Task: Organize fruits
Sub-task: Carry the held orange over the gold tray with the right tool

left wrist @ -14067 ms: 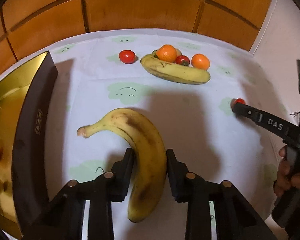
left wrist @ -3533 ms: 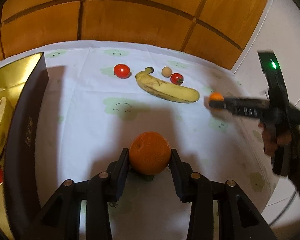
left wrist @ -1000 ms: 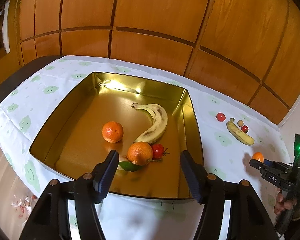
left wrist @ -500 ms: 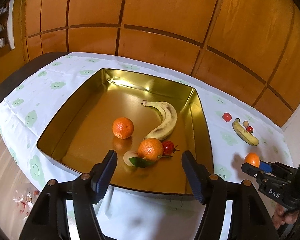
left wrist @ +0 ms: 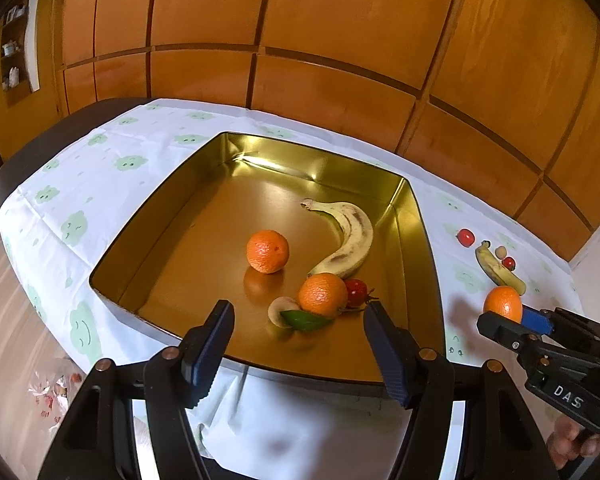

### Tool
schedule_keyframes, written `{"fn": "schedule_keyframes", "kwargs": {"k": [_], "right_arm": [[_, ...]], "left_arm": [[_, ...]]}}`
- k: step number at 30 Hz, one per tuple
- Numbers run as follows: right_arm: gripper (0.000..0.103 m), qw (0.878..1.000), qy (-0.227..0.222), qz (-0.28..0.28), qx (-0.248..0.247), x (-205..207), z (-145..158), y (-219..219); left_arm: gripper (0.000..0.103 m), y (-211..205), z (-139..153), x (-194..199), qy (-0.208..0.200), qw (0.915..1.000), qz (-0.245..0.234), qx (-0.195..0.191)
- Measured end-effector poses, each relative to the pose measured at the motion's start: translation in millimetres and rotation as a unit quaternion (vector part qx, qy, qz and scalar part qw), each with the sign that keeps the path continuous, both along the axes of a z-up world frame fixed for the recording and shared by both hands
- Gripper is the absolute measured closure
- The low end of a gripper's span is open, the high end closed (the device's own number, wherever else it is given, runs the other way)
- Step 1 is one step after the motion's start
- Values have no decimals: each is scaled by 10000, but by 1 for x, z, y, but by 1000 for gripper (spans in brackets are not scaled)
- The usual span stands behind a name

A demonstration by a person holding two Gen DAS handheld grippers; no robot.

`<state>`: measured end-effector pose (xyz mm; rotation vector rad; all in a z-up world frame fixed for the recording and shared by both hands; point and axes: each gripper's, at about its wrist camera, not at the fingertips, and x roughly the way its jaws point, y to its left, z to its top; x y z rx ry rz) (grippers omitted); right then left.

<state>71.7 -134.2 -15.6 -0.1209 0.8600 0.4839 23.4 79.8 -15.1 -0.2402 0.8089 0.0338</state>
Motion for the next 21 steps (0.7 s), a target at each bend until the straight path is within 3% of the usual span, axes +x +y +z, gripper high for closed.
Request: {"fn": "schedule_keyframes", "kwargs": {"k": [21], "right_arm": [[68, 9997, 82, 189, 155, 17, 8, 47]], "left_arm": [[35, 27, -4, -8, 19, 9995, 314, -17]]}}
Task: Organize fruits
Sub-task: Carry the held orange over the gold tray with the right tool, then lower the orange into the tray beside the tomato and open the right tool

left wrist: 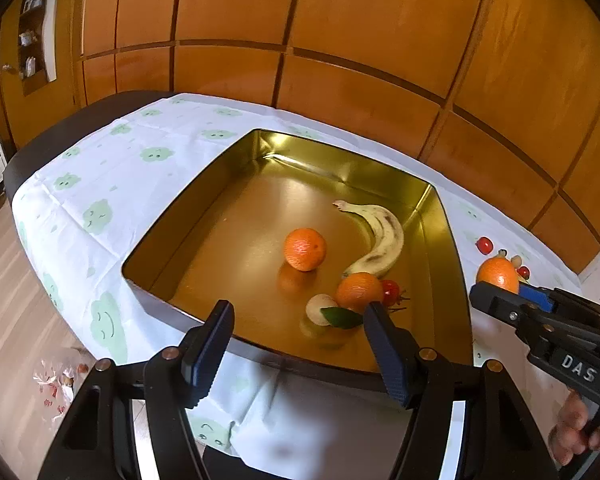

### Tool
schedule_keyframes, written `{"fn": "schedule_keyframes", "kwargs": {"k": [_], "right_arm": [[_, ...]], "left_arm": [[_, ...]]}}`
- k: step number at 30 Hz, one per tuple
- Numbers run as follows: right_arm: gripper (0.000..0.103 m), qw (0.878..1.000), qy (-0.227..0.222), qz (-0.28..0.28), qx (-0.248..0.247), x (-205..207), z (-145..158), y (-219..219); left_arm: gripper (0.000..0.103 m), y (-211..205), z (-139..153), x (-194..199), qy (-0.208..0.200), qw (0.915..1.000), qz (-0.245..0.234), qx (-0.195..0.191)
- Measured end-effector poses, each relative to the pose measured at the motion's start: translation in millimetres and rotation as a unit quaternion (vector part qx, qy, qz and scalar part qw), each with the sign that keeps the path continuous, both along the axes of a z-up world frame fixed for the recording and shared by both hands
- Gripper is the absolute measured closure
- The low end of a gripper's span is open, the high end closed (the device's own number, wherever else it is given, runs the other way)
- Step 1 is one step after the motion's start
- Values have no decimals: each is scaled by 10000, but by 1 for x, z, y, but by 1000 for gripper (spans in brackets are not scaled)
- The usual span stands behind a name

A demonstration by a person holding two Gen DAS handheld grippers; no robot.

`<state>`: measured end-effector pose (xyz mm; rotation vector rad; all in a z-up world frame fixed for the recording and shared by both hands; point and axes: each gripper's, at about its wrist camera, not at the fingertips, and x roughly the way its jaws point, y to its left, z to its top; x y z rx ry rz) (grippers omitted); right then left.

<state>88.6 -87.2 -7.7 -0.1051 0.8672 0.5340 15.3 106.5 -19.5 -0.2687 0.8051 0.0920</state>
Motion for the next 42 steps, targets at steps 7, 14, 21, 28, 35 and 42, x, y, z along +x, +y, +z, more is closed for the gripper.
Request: {"fn": "schedule_keyframes", "kwargs": {"k": [7, 14, 21, 28, 35, 42], "right_arm": [[68, 9994, 217, 202, -192, 3, -19, 19], [68, 9983, 228, 229, -494, 3, -37, 29], [68, 9977, 166, 263, -594, 2, -42, 30], [68, 9982, 192, 262, -499, 1, -42, 27], [68, 9982, 179, 271, -497, 1, -43, 27], [68, 9977, 155, 335, -560, -2, -44, 30]], "left_arm": [[35, 8, -1, -3, -28, 10000, 86, 34], [35, 11, -4, -2, 16, 9999, 104, 29], [35, 9, -5, -1, 40, 9999, 75, 55], [35, 8, -4, -1, 30, 9999, 86, 118], [35, 8, -2, -1, 9, 9996, 109, 253], [35, 8, -1, -3, -5, 9996, 92, 277]]}}
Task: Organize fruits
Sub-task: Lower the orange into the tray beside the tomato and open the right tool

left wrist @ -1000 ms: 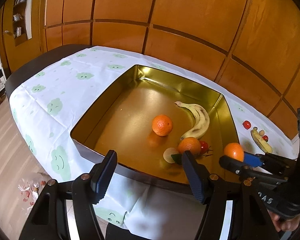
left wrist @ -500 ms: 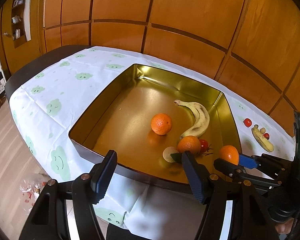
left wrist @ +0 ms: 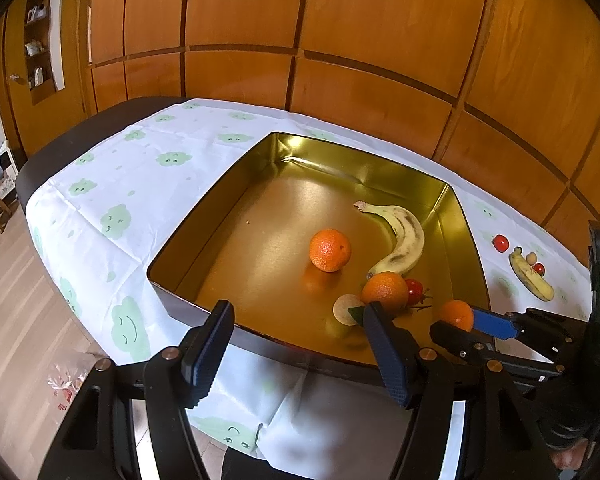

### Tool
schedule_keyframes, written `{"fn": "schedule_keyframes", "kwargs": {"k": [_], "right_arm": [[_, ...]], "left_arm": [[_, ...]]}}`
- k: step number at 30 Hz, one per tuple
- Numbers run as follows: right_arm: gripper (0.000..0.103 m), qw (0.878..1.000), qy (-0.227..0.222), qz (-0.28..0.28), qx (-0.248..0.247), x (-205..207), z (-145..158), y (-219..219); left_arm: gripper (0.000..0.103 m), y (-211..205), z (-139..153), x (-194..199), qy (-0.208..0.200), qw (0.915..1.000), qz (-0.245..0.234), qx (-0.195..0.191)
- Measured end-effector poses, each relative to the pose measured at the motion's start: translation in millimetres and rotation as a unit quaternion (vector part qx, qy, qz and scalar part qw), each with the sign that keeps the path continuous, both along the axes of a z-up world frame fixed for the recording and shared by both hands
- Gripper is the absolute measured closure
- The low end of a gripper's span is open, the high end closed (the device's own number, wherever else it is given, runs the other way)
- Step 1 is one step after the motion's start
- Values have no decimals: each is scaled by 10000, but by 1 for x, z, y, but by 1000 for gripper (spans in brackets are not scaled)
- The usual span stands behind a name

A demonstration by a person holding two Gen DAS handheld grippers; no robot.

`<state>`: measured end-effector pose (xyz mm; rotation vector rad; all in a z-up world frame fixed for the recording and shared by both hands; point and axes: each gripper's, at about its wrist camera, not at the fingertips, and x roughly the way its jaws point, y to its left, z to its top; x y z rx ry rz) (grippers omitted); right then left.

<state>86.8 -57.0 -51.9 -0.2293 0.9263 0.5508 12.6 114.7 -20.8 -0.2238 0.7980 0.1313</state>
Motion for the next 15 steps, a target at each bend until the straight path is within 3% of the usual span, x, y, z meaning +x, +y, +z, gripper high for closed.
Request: {"fn": "schedule_keyframes", "kwargs": {"k": [15], "right_arm": [[68, 10000, -15, 5, -43, 1, -2, 1]], "left_arm": [[35, -1, 2, -4, -33, 10000, -18, 48]]}}
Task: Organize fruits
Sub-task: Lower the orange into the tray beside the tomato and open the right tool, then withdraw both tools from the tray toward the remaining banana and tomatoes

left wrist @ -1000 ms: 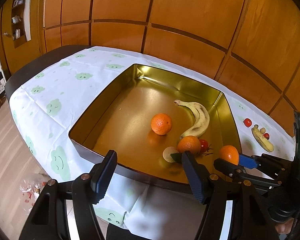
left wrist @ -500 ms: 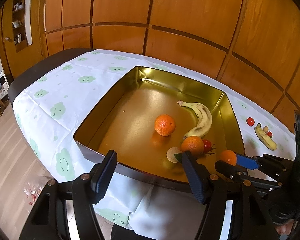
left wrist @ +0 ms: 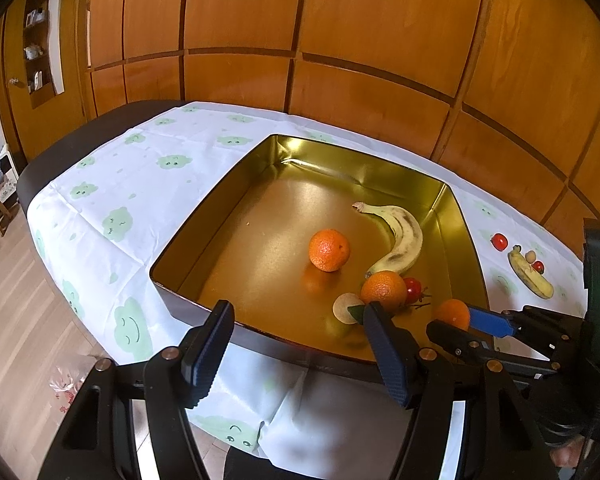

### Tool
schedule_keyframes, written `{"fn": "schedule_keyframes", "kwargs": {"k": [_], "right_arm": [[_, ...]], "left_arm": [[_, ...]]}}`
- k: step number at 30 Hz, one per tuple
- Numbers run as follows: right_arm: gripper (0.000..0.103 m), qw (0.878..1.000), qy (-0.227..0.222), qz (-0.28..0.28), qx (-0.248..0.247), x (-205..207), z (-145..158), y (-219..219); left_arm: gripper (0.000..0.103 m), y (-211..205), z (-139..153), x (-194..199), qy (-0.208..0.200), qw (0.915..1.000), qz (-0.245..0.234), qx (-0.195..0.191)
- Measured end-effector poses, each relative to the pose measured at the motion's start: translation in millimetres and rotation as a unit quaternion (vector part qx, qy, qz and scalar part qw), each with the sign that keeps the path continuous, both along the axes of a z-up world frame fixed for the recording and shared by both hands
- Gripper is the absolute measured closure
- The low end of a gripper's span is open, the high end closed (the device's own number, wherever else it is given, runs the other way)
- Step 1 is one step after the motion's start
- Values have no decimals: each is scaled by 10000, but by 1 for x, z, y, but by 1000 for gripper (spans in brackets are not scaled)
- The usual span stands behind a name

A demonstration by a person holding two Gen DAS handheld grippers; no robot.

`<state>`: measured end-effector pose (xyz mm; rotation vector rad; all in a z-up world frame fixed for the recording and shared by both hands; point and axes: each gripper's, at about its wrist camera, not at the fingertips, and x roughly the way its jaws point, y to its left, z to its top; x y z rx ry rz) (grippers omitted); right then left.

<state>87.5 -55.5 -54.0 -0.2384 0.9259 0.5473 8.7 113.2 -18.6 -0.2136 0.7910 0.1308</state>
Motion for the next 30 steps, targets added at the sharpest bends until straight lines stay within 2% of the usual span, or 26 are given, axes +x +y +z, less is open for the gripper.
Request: {"fn": "schedule_keyframes", "kwargs": {"k": [19, 28, 29, 30], "right_arm": [[67, 9999, 14, -27, 148, 3, 0, -4], [65, 9991, -87, -153, 396, 1, 16, -22], [67, 9991, -121, -162, 372, -1, 17, -22], [74, 9991, -163, -157, 351, -2, 19, -21]], "left_arm": [[34, -1, 0, -2, -10, 10000, 19, 56], [33, 6, -3, -4, -16, 9999, 74, 76], [33, 6, -3, -4, -14, 9999, 82, 80], [33, 6, -4, -4, -11, 9999, 86, 85]]}}
